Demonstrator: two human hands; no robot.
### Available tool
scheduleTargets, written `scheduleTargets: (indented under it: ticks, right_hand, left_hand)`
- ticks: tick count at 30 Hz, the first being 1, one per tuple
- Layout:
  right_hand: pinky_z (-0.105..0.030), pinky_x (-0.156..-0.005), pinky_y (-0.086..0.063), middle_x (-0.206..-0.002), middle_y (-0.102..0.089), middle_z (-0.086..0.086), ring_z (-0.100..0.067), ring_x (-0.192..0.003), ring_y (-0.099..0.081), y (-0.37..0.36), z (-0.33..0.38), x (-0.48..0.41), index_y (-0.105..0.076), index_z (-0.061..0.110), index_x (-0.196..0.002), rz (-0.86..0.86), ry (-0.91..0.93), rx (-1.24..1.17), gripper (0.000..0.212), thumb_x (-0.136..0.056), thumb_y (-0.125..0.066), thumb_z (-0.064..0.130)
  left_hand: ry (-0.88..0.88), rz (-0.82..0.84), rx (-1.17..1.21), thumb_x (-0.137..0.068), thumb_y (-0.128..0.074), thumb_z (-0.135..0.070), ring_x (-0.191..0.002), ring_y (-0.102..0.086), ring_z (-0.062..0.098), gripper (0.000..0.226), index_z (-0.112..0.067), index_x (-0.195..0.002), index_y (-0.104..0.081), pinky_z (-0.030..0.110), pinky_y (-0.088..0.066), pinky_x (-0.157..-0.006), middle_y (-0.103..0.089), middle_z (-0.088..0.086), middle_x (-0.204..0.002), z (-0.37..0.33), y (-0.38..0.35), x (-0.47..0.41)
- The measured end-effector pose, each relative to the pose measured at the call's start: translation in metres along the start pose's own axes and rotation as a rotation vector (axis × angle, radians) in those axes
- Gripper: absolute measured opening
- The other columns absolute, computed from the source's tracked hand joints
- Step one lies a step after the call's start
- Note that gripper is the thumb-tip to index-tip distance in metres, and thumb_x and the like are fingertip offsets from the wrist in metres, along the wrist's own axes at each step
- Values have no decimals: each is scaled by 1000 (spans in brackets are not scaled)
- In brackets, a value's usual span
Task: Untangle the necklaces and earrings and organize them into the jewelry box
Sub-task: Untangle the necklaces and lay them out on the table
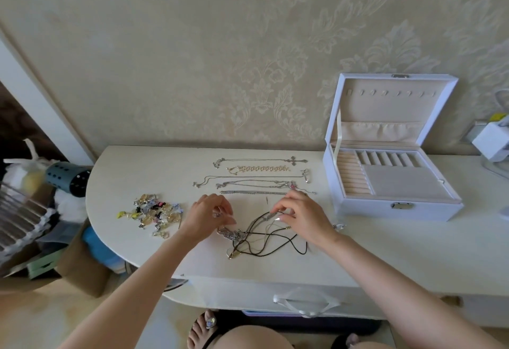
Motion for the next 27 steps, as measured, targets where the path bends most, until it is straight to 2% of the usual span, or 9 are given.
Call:
scheduleTargets:
  ticks: [5, 7, 10, 13, 16, 19, 22, 24, 27]
  right_hand:
    - [-25, -79, -43, -111, -47, 7, -6, -97, -49, -21, 17, 6, -55, 33, -124, 166, 68, 75, 37, -89, -60, 25]
    - [-26, -82, -43, -111, -47, 5, -10, -104, -48, -24, 13, 9, -57, 30, -122, 174, 39, 90, 36, -87, -63, 26]
    - [-29, -87, -47, -107, -49, 4, -10, -100, -52, -21, 5, 12, -62, 25, -113, 164, -19, -10, 35, -80, -69, 15]
    - [-33, -87, -48, -101, -50, 5, -9, -93, -53, -15, -3, 18, -63, 26, -107, 159, -55, -65, 41, -76, -64, -1]
    - [-35, -85, -49, -99, -50, 7, -9, -93, -52, -8, -9, 22, -62, 29, -105, 146, -68, -64, 46, -74, -58, -5]
    - [-28, -84, -49, -99, -51, 8, -7, -92, -53, -5, -1, 19, -65, 26, -102, 103, -36, -43, 35, -78, -62, 2]
    - [-29, -81, -49, -98, -53, 7, -9, -89, -54, -10, 18, 9, -67, 27, -100, 90, 6, -48, 21, -82, -65, 16]
    - [-28, -80, -47, -96, -51, 6, -10, -91, -52, -18, 31, 3, -67, 28, -104, 129, 29, -16, 20, -84, -66, 25]
    - [-24, -74, -37, -97, -45, 7, -12, -98, -48, -29, 41, -3, -64, 25, -106, 183, 72, 75, 20, -86, -62, 25]
  left_hand:
    - [-61, 168, -20, -64, -83, -25, -96, -50, 14, 36, -49, -71, -57, 27, -39, -84, -59, -9, -95, -3, -9, 15]
    - [-65, 174, -52, -63, -83, -27, -99, -48, 16, 35, -50, -70, -56, 31, -39, -91, -56, -8, -100, -2, -11, 19]
    - [-61, 169, -87, -65, -81, -29, -102, -45, 16, 35, -48, -72, -53, 34, -37, -94, -53, -8, -104, -3, -13, 22]
    - [-68, 185, -109, -66, -81, -30, -102, -44, 15, 35, -46, -70, -50, 31, -35, -93, -53, -8, -105, -5, -14, 23]
    - [-74, 157, -126, -69, -79, -28, -102, -44, 15, 35, -46, -67, -49, 31, -34, -93, -53, -7, -103, -6, -14, 22]
    - [-65, 108, -90, -73, -76, -24, -98, -46, 17, 34, -42, -66, -48, 32, -37, -90, -56, -3, -99, -11, -14, 21]
    - [-21, 49, 58, -76, -74, -15, -90, -54, 17, 21, -27, -72, -58, 29, -42, -82, -64, 1, -88, -11, -13, 21]
    - [-6, 42, 166, -77, -72, -10, -83, -59, 14, 14, -17, -76, -60, 25, -44, -78, -67, 2, -83, -12, -12, 23]
    - [-22, 48, 222, -78, -70, -6, -74, -59, 7, 15, -15, -76, -59, 19, -45, -74, -68, 2, -79, -14, -10, 24]
Point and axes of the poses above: each hand's wrist, its own x-axis away from the middle knuckle, its own y-axis out of the back of the hand, z = x × y, the point moved 6 cm from there along -x, towards the middle knuckle
